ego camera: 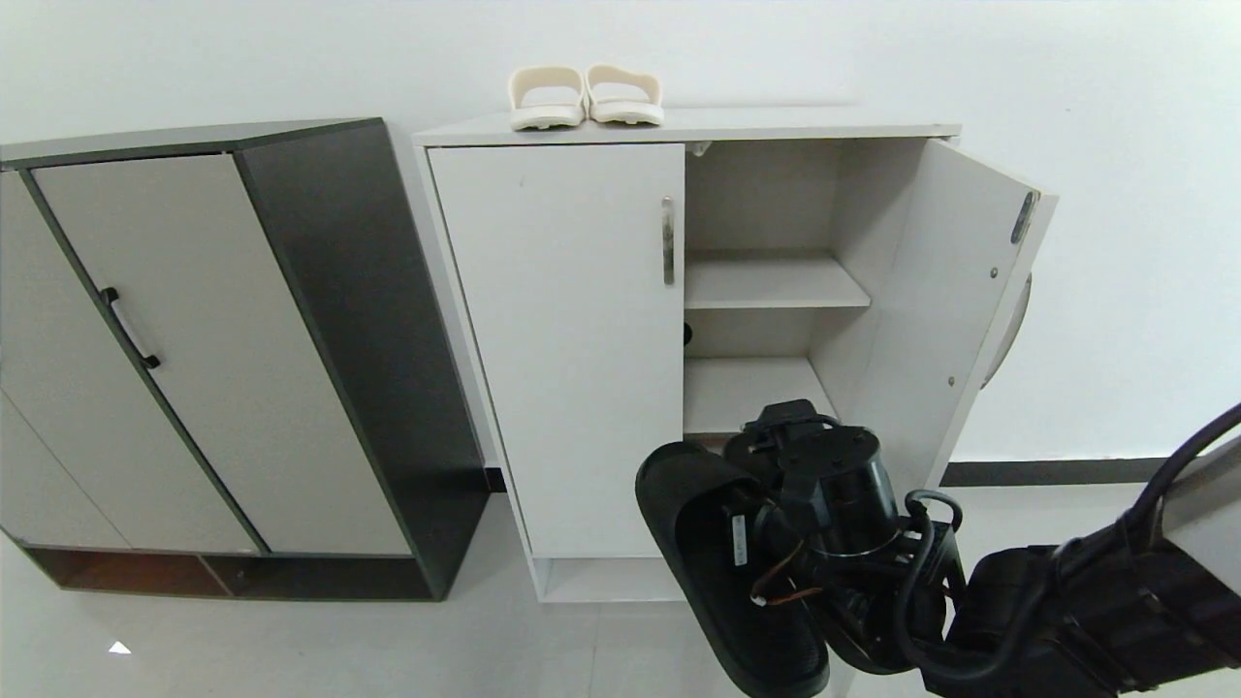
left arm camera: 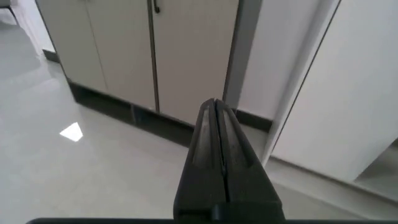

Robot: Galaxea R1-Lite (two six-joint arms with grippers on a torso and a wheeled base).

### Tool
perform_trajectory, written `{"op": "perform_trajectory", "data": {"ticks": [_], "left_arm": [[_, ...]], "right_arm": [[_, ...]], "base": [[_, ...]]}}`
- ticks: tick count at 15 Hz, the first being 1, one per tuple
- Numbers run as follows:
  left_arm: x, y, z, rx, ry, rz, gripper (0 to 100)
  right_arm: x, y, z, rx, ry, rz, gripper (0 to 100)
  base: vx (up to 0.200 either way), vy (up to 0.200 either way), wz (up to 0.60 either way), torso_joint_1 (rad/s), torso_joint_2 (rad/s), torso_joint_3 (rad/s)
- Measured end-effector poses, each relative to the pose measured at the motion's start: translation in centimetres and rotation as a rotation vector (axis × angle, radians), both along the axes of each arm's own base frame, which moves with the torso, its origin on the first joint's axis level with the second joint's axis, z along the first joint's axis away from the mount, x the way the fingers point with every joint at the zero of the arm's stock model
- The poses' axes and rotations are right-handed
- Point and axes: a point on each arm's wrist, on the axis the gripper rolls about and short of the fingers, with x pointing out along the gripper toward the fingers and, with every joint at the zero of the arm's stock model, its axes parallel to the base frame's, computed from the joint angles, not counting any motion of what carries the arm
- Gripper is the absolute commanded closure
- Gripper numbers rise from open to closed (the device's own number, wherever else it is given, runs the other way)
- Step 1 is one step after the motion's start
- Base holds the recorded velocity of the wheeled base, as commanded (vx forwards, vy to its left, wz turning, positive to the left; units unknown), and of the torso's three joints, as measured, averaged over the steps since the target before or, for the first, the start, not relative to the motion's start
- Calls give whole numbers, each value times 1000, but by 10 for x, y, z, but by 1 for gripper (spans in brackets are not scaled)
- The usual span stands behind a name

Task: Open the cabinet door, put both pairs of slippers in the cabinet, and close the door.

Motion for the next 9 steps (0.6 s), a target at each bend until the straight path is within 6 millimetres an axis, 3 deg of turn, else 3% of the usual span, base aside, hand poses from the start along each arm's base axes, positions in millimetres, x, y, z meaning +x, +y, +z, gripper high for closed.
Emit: {"op": "perform_trajectory", "data": {"ticks": [2, 4, 9], "left_arm": [[-13, -4, -31, -31, -16, -56, 100], [-16, -9, -44, -45, -16, -250, 100], [-19, -11, -53, 18, 11, -463, 100]], "right_arm": [[0, -2, -2, -7, 5, -4, 100], [-1, -2, -4, -12, 9, 0, 100], [-2, -3, -7, -32, 14, 3, 100]], "base": [[0, 0, 0, 0, 0, 0], [0, 0, 0, 0, 0, 0], [0, 0, 0, 0, 0, 0]]}}
